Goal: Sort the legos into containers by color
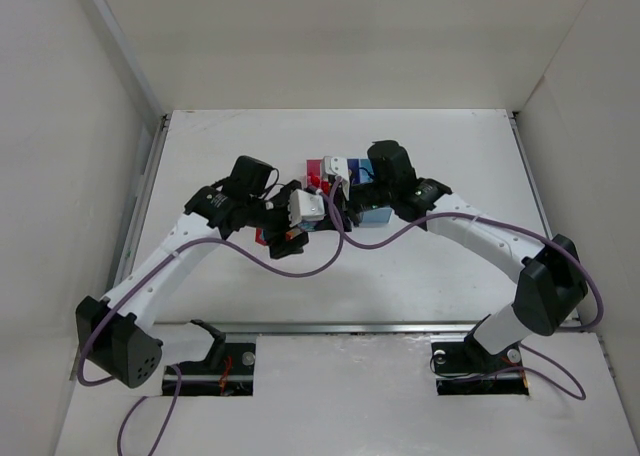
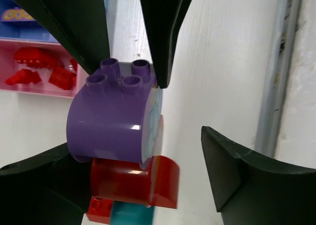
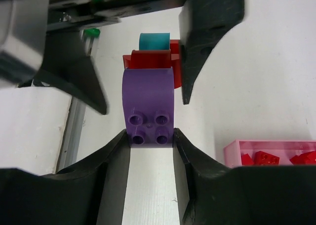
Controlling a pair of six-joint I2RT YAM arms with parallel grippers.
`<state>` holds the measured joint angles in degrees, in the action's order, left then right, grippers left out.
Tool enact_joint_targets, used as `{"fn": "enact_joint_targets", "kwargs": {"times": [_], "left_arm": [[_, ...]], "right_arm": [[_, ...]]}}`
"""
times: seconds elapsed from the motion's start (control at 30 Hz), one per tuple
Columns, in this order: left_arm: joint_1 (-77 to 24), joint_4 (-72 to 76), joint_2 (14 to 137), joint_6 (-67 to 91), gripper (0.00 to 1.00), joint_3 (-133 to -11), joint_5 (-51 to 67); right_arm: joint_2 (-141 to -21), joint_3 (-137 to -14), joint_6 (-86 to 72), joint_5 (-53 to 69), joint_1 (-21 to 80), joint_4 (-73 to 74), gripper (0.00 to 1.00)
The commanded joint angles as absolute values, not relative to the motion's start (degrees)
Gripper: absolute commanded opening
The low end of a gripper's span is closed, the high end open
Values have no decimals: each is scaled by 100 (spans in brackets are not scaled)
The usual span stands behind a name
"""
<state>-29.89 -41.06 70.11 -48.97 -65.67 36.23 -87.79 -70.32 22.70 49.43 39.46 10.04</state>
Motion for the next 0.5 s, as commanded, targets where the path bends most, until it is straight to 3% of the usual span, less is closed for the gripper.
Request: {"fn": "enact_joint_targets", "kwargs": {"times": [0.0,0.1,0.13,0.27,0.47], "left_arm": [[-2997,-3735,6847,-4922,72,-6469,3349],[-2997,-3735,6899,-4791,50,-6521,3410],[-2997,-3735,6899,-4790,33,-6521,3462],[-2997,-3735,6899,-4658,0,-6583,3516],[-2997,-3683,6847,-4605,0,-6505,3349]], "right_arm": [[-8500,-7040,2285,5054,3999,809,0],[-8499,-6987,2285,5054,3999,809,0],[-8447,-6987,2285,5054,3999,809,0],[-8446,-6987,2285,5054,3999,809,0],[-8507,-6839,2067,4764,3596,1099,0]]}}
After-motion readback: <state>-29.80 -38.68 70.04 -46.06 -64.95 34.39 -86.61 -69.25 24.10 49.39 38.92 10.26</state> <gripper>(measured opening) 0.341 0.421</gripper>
